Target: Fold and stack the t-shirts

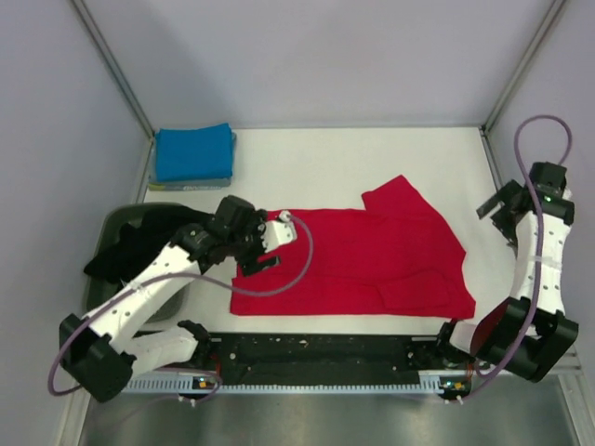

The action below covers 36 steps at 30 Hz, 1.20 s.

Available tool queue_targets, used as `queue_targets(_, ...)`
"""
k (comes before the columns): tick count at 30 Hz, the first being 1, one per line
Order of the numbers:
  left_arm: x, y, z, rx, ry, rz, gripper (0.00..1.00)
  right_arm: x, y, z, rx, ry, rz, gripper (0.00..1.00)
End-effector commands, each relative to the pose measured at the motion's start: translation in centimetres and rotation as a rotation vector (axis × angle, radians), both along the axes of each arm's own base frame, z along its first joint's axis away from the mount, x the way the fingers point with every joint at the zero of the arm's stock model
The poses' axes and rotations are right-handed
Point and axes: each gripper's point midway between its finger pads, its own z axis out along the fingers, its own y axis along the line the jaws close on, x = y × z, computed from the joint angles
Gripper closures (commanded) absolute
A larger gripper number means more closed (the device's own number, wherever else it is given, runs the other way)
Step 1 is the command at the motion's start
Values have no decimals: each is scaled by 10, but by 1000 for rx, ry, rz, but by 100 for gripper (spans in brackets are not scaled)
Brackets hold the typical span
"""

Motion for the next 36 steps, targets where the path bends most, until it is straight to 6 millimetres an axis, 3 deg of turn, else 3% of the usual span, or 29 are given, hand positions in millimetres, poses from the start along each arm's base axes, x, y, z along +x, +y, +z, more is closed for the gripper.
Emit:
queue_targets(1,54,-17,17,-104,65,183,17,91,34,40,-92,-193,367,13)
queue_targets(2,65,-21,19,-123,91,203,20,107,47,45,-87,-219,446,13)
queue_targets(6,124,-4,12,-155,212,406,35,159,75,40,-111,-206,639,14)
queue_targets(10,172,13,-3,-134,208,544,35,203,103,15,-89,-164,794,20)
queue_targets(15,194,29,-30,-36,219,595,27,255,121,-29,-70,-97,887,24)
queue_targets(20,206,47,-51,-46,331,642,26,298,141,-64,-48,-81,947,29)
queue_targets(23,209,56,-63,-41,344,663,26,310,146,-85,-71,-44,980,30)
queue_targets(24,208,57,-68,-34,352,663,26,312,161,-91,-79,-32,1018,30)
queue_targets(31,214,71,-92,-10,383,685,26,300,175,-139,-85,109,1050,37)
queue_targets(36,223,67,-96,-37,386,673,27,297,175,-146,-86,129,1049,77)
